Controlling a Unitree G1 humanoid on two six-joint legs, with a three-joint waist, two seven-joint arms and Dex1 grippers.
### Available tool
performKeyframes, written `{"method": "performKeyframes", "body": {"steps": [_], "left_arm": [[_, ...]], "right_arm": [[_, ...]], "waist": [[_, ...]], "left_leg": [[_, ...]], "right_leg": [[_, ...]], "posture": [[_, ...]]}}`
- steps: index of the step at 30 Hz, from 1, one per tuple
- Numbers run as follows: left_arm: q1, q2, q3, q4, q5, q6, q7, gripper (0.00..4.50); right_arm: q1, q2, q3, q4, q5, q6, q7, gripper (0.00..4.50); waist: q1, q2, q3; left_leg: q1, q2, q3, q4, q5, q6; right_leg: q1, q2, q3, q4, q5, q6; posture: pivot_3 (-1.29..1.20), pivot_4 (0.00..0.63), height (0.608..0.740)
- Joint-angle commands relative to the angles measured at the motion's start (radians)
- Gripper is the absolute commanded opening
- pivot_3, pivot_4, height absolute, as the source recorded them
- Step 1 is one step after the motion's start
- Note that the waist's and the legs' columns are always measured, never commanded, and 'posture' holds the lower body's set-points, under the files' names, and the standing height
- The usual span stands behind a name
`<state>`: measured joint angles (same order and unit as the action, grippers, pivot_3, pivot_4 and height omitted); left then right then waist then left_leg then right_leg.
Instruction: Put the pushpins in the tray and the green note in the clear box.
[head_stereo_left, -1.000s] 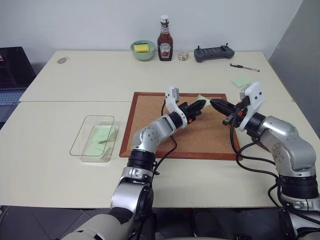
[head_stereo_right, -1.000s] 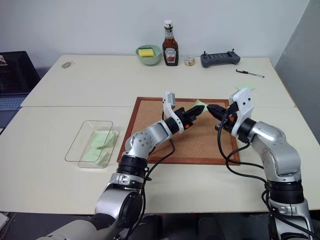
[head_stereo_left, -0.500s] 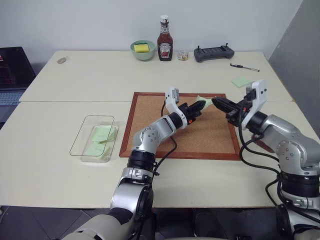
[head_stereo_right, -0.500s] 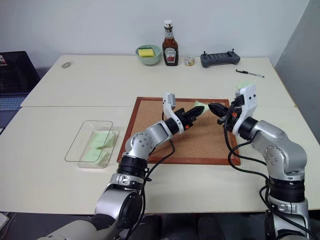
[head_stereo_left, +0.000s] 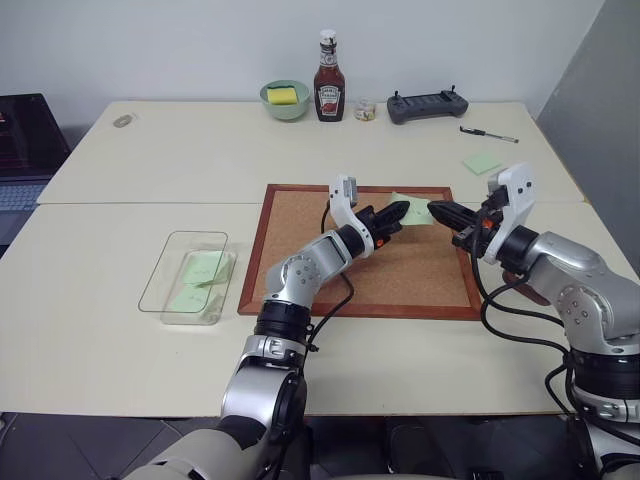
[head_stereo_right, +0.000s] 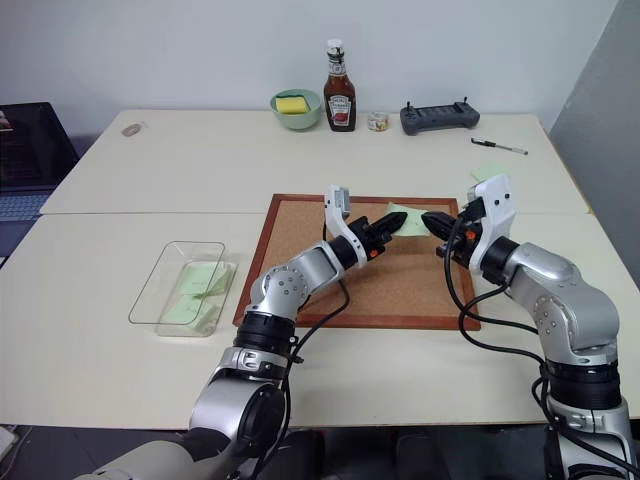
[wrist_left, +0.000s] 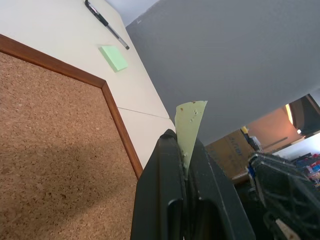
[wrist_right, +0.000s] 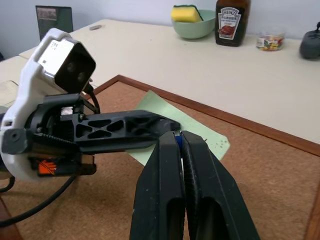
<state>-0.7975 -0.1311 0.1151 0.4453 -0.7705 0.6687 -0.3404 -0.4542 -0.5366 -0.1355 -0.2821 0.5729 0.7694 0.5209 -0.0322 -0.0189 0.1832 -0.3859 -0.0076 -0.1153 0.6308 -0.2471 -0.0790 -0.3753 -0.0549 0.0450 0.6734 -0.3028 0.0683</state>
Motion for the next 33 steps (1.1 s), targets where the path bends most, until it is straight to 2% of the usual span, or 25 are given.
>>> {"method": "performKeyframes", "body": {"steps": [1,8,13,18,22,31,33], "left_arm": [[0.005,-0.073,0.002,-0.013,-0.001,-0.012,-0.008,0.04],[0.045,-0.03,-0.071,-0.115,0.05,-0.003,-0.035,0.04],[0.09,-0.006,-0.093,-0.178,0.078,0.012,-0.041,0.04],[0.104,0.0,-0.085,-0.193,0.088,0.019,-0.039,0.04],[0.105,-0.001,-0.081,-0.192,0.094,0.019,-0.037,0.04],[0.105,-0.014,-0.076,-0.195,0.107,0.016,-0.029,0.04],[0.106,-0.014,-0.074,-0.195,0.108,0.015,-0.029,0.0]], "right_arm": [[-0.01,-0.012,-0.056,-0.023,0.007,-0.036,-0.001,0.0],[0.101,-0.134,-0.118,-0.013,-0.079,-0.106,0.025,0.0],[0.263,-0.279,-0.211,0.002,-0.153,-0.199,0.11,0.0],[0.39,-0.396,-0.231,0.065,-0.254,-0.259,0.156,0.0],[0.424,-0.423,-0.204,0.131,-0.325,-0.282,0.145,0.0],[0.395,-0.442,-0.12,0.227,-0.403,-0.328,0.187,0.0],[0.378,-0.442,-0.106,0.253,-0.422,-0.344,0.183,0.48]], "waist": [[0.001,0.0,0.0],[0.005,0.0,0.0],[0.005,0.0,0.0],[0.0,-0.001,0.0],[0.0,-0.001,0.0],[0.001,-0.001,0.0],[0.001,-0.001,0.0]], "left_leg": [[0.0,0.0,0.0,0.0,0.0,0.0],[-0.001,0.0,0.0,0.0,0.0,0.0],[-0.003,0.0,0.0,0.0,0.0,0.0],[-0.001,0.0,0.002,0.0,0.0,0.0],[0.001,0.0,0.002,0.0,0.0,0.0],[0.002,0.0,0.003,0.001,0.0,-0.001],[0.002,0.0,0.003,0.001,0.0,-0.001]], "right_leg": [[0.0,0.0,0.0,0.0,0.0,0.0],[0.0,0.0,0.0,-0.001,0.0,0.0],[-0.001,0.0,0.0,-0.001,0.0,0.0],[0.0,0.0,0.001,-0.001,0.0,0.0],[0.002,0.0,0.001,-0.001,0.0,0.0],[0.002,0.0,0.002,-0.001,0.0,0.0],[0.002,0.0,0.002,-0.001,0.0,0.0]], "posture": [[0.0,0.15,0.74],[0.0,0.15,0.74],[0.0,0.15,0.74],[0.0,0.15,0.74],[0.0,0.15,0.74],[0.0,0.15,0.74],[0.0,0.15,0.74]]}}
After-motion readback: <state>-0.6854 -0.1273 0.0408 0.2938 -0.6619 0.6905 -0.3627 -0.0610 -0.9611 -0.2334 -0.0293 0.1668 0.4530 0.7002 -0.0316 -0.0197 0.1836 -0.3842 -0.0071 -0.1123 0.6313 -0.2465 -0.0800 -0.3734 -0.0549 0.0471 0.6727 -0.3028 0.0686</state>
